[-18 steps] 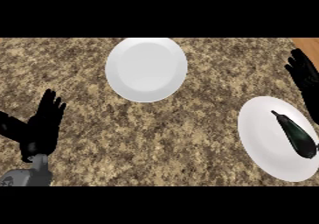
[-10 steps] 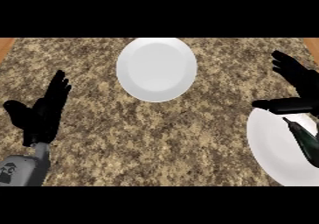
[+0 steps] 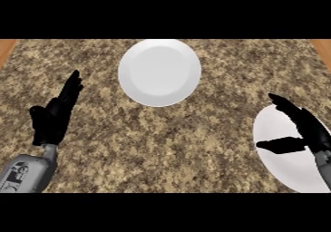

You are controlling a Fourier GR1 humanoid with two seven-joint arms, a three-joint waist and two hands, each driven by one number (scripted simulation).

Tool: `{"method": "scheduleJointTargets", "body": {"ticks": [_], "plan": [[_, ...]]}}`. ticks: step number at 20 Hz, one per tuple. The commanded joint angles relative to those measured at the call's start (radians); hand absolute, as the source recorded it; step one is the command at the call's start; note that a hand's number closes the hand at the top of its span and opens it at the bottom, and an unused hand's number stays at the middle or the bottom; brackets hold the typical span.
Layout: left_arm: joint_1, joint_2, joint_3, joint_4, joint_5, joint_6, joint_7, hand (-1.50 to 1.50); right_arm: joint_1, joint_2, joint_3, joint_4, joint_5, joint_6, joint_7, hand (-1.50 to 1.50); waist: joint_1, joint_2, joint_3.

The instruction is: Pick the eggplant from the plate and place it in the plate

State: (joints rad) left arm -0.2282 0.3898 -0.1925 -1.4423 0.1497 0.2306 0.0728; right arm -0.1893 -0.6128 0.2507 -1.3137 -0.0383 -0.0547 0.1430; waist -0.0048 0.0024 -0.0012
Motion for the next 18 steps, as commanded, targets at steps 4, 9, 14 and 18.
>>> {"method": "scheduleJointTargets", "body": {"ticks": [4, 9, 14, 18], "plan": [[-0.029, -0.010, 0.018, 0.014, -0.020, -0.022, 0.023, 0.00, 0.042, -0.150, -0.059, -0.133, 0.114, -0.003, 0.001, -1.50, -0.006, -0.006, 0.001], [-0.014, -0.024, 0.029, 0.022, -0.036, -0.021, -0.004, 0.00, -0.027, -0.284, -0.096, -0.221, 0.108, 0.142, 0.207, -1.50, 0.001, -0.006, 0.000], [-0.061, -0.033, 0.016, 0.054, -0.041, -0.043, 0.000, 0.00, -0.120, -0.421, -0.049, -0.171, 0.029, 0.446, 0.382, -1.50, 0.016, 0.000, -0.001], [-0.054, -0.046, 0.027, 0.045, -0.030, -0.066, 0.020, 0.00, -0.199, -0.388, -0.043, -0.112, 0.015, 0.554, 0.461, -1.50, 0.019, 0.000, 0.000]]}}
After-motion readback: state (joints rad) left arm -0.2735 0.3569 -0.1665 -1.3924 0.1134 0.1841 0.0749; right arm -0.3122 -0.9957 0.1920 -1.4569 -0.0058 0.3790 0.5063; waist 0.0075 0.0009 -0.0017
